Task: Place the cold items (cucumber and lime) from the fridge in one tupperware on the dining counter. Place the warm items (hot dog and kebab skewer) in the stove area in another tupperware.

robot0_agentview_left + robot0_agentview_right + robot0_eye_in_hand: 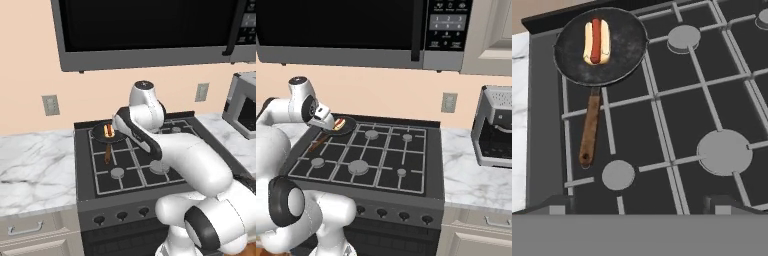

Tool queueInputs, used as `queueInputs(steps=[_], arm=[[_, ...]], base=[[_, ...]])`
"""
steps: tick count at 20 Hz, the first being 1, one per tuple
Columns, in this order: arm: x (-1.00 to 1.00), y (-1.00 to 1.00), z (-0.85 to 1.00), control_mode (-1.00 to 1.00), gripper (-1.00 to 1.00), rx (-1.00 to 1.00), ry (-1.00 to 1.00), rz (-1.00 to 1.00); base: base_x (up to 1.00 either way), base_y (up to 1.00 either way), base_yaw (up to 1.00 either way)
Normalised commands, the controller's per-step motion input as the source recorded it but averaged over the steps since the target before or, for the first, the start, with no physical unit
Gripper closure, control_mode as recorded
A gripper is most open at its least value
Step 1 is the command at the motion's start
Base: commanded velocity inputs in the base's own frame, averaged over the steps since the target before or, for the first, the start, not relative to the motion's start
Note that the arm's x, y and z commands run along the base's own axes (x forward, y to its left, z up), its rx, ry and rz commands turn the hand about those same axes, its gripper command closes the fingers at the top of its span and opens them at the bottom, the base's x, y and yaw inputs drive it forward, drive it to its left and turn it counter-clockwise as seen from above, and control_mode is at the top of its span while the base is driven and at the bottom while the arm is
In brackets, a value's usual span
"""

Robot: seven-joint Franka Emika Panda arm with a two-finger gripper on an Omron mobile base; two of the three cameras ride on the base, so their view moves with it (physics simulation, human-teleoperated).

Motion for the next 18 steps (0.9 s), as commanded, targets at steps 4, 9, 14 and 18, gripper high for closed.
queueInputs(steps=[4,9,14,18], arm=[[0.56,0.17,-0.29,-1.00,-1.00,0.00,0.01,0.00],[0.54,0.06,-0.21,-1.00,-1.00,0.00,0.03,0.00],[0.52,0.03,-0.17,-1.00,-1.00,0.00,0.06,0.00],[0.62,0.23,-0.21,-1.00,-1.00,0.00,0.15,0.00]], base=[[0.00,0.00,0.00],[0.00,0.00,0.00],[0.00,0.00,0.00],[0.00,0.00,0.00]])
